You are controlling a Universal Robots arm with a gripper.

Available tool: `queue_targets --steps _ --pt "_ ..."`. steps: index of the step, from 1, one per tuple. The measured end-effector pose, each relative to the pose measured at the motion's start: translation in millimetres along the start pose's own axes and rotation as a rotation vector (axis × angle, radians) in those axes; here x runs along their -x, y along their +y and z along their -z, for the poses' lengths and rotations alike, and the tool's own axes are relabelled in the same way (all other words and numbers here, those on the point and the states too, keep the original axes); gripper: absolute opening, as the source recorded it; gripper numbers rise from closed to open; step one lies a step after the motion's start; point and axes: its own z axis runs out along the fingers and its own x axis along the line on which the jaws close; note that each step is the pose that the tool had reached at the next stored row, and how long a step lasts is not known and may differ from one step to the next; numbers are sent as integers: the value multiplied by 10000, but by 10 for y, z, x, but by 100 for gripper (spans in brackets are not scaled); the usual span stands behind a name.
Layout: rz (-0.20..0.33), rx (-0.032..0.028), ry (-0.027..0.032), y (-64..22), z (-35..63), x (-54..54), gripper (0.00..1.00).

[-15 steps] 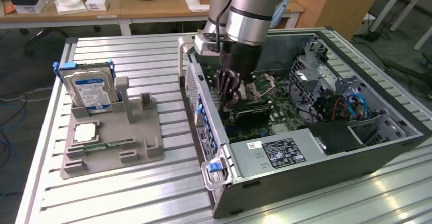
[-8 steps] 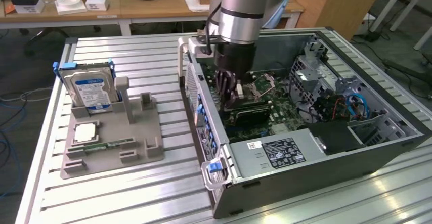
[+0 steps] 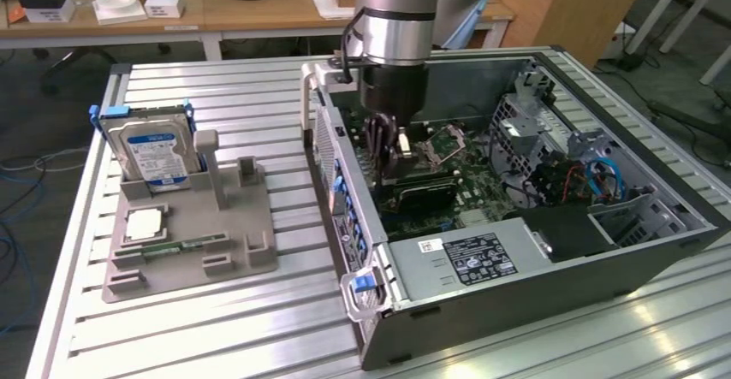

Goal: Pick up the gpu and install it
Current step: 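Press down on the gpu until it lock into place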

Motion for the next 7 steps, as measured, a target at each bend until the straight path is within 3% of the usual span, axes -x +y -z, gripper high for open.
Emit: queue_targets --steps 7 --pt "-1 -4 2 0 0 0 10"
